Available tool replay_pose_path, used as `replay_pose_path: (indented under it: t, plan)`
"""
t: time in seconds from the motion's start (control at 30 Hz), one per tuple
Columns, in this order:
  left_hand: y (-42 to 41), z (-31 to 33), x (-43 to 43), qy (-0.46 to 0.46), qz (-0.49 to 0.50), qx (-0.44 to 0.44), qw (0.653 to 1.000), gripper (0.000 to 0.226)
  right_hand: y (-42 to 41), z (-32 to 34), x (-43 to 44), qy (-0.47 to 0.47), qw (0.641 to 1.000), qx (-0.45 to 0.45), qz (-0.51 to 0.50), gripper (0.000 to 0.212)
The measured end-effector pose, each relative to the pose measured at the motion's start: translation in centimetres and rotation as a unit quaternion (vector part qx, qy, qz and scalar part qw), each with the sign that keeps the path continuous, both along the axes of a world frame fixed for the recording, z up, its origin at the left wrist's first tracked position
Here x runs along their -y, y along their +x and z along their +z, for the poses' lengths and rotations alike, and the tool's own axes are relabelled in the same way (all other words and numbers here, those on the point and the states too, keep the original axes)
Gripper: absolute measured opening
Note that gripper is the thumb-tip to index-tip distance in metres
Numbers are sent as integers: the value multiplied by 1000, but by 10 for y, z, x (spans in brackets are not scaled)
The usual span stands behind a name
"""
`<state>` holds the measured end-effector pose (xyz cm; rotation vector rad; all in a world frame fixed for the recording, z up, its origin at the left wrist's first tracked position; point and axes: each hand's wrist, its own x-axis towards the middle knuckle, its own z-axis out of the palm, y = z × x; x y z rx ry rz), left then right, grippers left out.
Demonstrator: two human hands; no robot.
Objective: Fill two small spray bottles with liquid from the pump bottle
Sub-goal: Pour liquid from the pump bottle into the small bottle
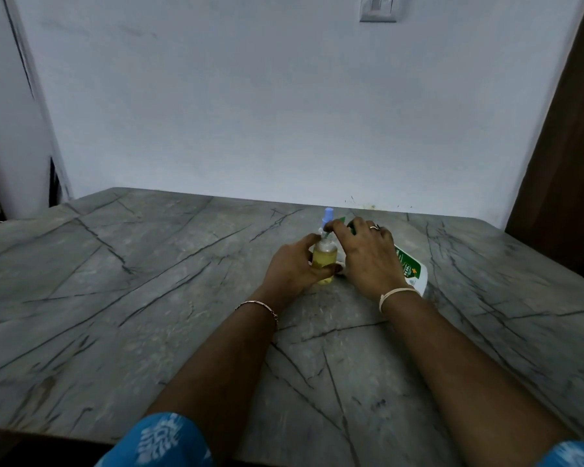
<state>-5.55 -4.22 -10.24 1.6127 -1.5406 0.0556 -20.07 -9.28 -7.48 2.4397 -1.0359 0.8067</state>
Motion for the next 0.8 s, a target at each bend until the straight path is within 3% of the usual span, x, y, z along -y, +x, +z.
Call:
replay_pose_path:
  t: [0.8]
  plan:
    - [4,-2,4,16,4,-5,1000,69,-6,2,0,32,999,5,20,73]
